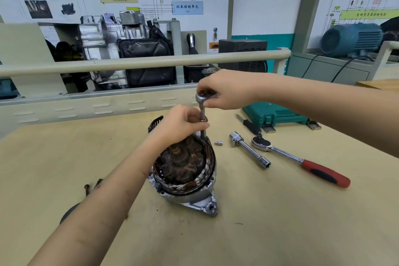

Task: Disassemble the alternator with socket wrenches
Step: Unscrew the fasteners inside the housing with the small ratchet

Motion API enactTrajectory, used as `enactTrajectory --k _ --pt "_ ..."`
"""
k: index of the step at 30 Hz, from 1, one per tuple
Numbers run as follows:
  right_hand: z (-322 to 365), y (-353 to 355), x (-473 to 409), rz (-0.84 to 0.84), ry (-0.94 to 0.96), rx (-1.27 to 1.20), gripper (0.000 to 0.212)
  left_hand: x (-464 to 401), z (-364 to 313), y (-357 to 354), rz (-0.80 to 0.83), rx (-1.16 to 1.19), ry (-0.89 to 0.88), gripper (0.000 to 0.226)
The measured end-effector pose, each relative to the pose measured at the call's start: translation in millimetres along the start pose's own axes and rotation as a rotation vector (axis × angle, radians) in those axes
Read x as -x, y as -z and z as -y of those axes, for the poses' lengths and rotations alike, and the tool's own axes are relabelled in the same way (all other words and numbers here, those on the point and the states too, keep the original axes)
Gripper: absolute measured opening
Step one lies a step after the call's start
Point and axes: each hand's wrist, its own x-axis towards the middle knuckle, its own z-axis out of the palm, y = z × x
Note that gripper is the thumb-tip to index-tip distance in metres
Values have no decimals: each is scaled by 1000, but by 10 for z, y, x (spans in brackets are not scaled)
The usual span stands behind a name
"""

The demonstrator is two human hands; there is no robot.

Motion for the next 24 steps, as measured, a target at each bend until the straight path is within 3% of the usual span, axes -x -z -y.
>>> enactTrajectory --k 5,10,14,16,21,24 --pt "-23 -36 -15 -57 -97 202 46 -52 -19 -85 -129 -209 -4 24" --pt "-27 -51 4 -6 -18 20 28 -7 20 -21 25 58 15 6" --pt "-34 -40 -2 -65 -66 188 43 -51 -12 -69 -108 -211 9 22" --pt "-34 -39 5 -78 -121 118 50 -57 -23 -90 -128 -234 -10 25" --pt "53 -51 22 -36 -1 -20 30 -1 -32 -13 34 0 1 19" --pt "82 -57 -2 -56 -9 103 31 -23 -36 -36 -34 -149 -14 21"
